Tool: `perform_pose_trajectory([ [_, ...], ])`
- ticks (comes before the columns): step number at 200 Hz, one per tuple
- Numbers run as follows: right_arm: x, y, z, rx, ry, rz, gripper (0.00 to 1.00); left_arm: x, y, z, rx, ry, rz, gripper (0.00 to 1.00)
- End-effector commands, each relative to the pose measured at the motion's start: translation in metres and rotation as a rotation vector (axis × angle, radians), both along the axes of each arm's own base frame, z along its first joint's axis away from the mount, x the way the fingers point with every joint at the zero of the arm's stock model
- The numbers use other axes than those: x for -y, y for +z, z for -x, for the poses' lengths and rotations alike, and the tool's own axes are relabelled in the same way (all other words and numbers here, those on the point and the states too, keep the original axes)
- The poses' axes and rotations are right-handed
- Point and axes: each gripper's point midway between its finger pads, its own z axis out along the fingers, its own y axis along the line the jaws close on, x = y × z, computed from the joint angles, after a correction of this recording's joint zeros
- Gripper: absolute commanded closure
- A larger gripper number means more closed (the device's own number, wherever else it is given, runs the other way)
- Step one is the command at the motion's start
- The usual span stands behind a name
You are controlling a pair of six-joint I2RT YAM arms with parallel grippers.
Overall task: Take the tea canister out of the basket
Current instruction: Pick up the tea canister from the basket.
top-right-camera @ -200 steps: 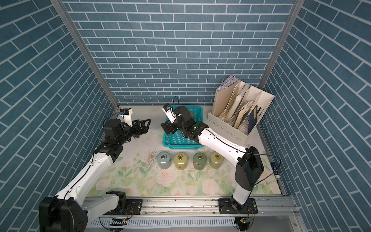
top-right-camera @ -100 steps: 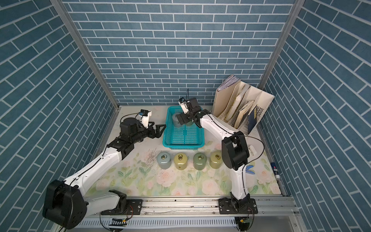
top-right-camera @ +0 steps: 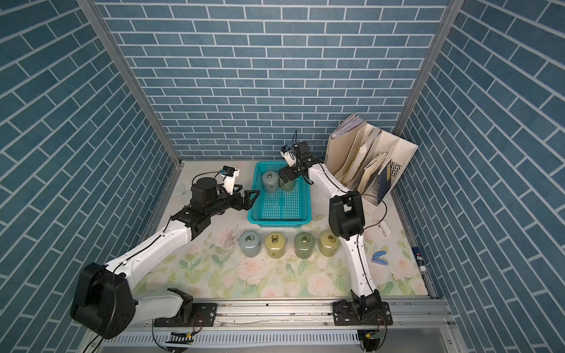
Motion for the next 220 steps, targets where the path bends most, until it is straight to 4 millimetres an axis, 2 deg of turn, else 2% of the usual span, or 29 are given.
perform_pose_trajectory([
  [1,-0.002,-0.013,0.006,-0.033,0.056,0.023,0.0,0.005,0.007,-0.004,0.028,-0.001,-0.003,0.0],
  [61,0.001,-0.044,-0.002,-0.062,0.041,0.047,0.0,0.003,0.006,-0.005,0.026,0.008,-0.009,0.0],
  [94,0.002,-0.051,-0.003,-0.07,0.051,0.041,0.06,0.003,0.007,-0.004,0.029,0.01,-0.01,0.0],
  [112,0.002,-0.051,-0.004,-0.071,0.055,0.037,0.12,0.002,0.006,-0.004,0.028,0.013,-0.013,0.0],
  [149,0.003,-0.045,0.002,-0.063,0.075,0.034,0.34,0.001,0.006,-0.004,0.027,0.016,-0.013,0.0],
  [164,0.004,-0.038,0.005,-0.053,0.077,0.034,0.47,0.002,0.006,-0.005,0.028,0.017,-0.013,0.0],
  [178,0.005,-0.027,0.01,-0.037,0.082,0.023,0.71,0.002,0.007,-0.005,0.031,0.017,-0.011,0.0],
  [185,0.005,-0.02,0.013,-0.023,0.081,0.017,0.86,0.002,0.007,-0.005,0.031,0.019,-0.01,0.0],
  [194,0.005,-0.01,0.017,0.002,0.081,0.013,1.0,0.001,0.009,-0.006,0.034,0.027,-0.009,0.0],
  [220,0.001,0.014,0.034,0.063,0.087,0.002,1.0,-0.006,0.011,-0.008,0.032,0.069,-0.015,0.0],
])
